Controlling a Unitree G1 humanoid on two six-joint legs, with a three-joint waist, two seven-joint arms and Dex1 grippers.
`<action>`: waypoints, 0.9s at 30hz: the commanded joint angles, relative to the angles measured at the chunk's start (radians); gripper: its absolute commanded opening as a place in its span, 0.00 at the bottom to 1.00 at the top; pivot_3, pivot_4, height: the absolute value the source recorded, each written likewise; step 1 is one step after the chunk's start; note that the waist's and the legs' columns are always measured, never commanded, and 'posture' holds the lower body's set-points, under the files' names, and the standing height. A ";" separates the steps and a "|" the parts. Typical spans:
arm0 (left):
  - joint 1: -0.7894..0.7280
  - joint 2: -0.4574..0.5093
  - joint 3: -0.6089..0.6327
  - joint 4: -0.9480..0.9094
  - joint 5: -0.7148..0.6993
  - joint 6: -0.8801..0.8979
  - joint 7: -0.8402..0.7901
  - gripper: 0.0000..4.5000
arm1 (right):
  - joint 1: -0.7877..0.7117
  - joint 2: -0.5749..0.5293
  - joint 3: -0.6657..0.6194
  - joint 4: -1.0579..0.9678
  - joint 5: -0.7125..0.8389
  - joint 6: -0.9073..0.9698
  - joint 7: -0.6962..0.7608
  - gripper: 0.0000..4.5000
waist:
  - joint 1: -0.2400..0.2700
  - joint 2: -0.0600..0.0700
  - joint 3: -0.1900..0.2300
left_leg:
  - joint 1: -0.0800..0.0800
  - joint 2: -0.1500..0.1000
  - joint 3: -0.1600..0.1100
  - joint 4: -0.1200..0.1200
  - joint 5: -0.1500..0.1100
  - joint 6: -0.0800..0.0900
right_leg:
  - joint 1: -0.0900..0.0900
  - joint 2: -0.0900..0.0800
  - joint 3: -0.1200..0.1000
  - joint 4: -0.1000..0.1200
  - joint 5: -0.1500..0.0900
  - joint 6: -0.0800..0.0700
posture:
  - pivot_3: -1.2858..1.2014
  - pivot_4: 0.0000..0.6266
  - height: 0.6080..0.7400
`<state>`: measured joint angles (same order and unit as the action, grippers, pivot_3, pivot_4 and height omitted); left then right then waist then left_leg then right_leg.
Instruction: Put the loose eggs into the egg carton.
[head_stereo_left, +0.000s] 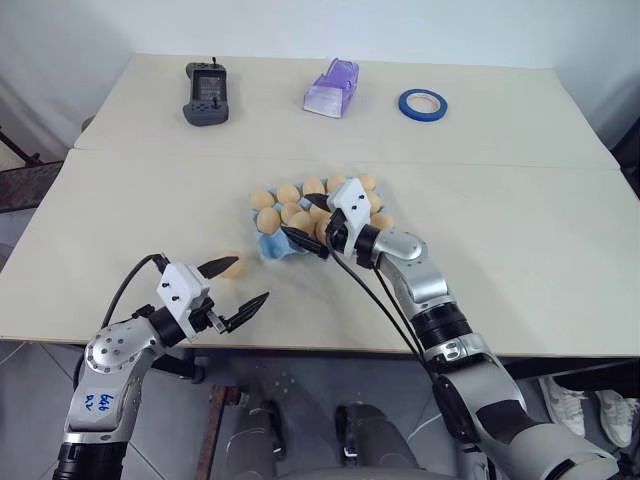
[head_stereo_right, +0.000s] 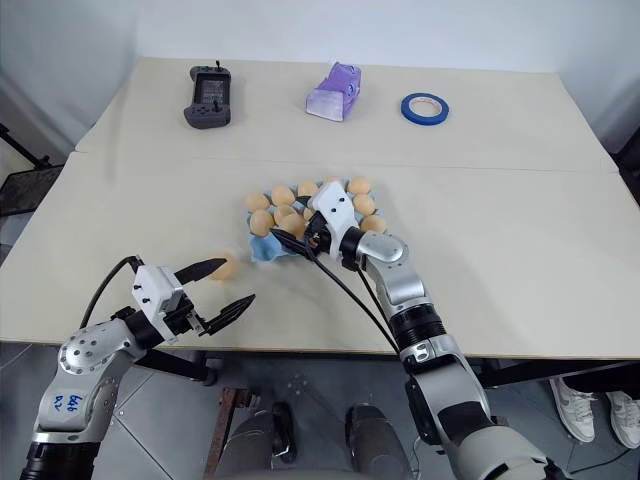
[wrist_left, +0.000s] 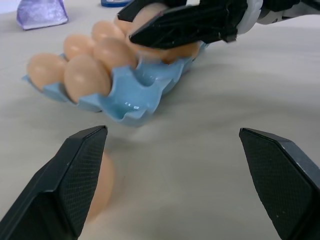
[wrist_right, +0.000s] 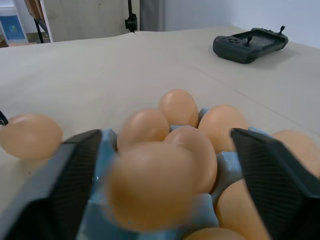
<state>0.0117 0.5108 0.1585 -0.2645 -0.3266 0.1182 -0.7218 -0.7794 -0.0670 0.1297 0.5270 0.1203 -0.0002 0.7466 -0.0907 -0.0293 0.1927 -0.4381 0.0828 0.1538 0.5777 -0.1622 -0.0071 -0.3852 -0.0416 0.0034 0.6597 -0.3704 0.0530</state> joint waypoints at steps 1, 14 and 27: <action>0.016 -0.001 0.017 -0.037 -0.020 -0.009 0.008 1.00 | -0.011 0.010 0.011 -0.044 0.017 -0.010 0.028 0.99 | -0.001 0.000 0.000 | 0.000 0.000 0.000 0.000 0.000 0.000 | 0.000 0.000 0.000 0.000 0.000 0.000 | 0.52 0.24 1.00; 0.096 0.046 0.120 -0.037 -0.050 -0.013 -0.017 1.00 | 0.237 -0.292 -0.105 -0.350 0.199 -0.092 0.332 0.99 | 0.008 0.000 0.000 | 0.000 -0.001 -0.001 0.001 -0.001 0.002 | 0.002 -0.001 -0.001 -0.002 0.000 0.000 | 0.52 0.24 1.00; 0.283 0.051 0.319 0.011 -0.100 -0.024 -0.006 1.00 | 0.453 -0.427 -0.159 -0.457 0.338 -0.048 0.465 0.99 | -0.006 0.000 0.000 | 0.002 0.000 -0.003 0.002 -0.002 0.002 | 0.006 -0.002 -0.001 -0.005 0.000 -0.001 | 0.52 0.24 1.00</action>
<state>0.2912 0.5619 0.4657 -0.2240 -0.4016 0.0950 -0.7227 -0.3254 -0.4894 -0.0086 0.1104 0.4264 -0.0381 1.1961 -0.0971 -0.0298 0.1925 -0.4356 0.0826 0.1506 0.5795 -0.1644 -0.0048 -0.3785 -0.0441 0.0018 0.6537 -0.3709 0.0514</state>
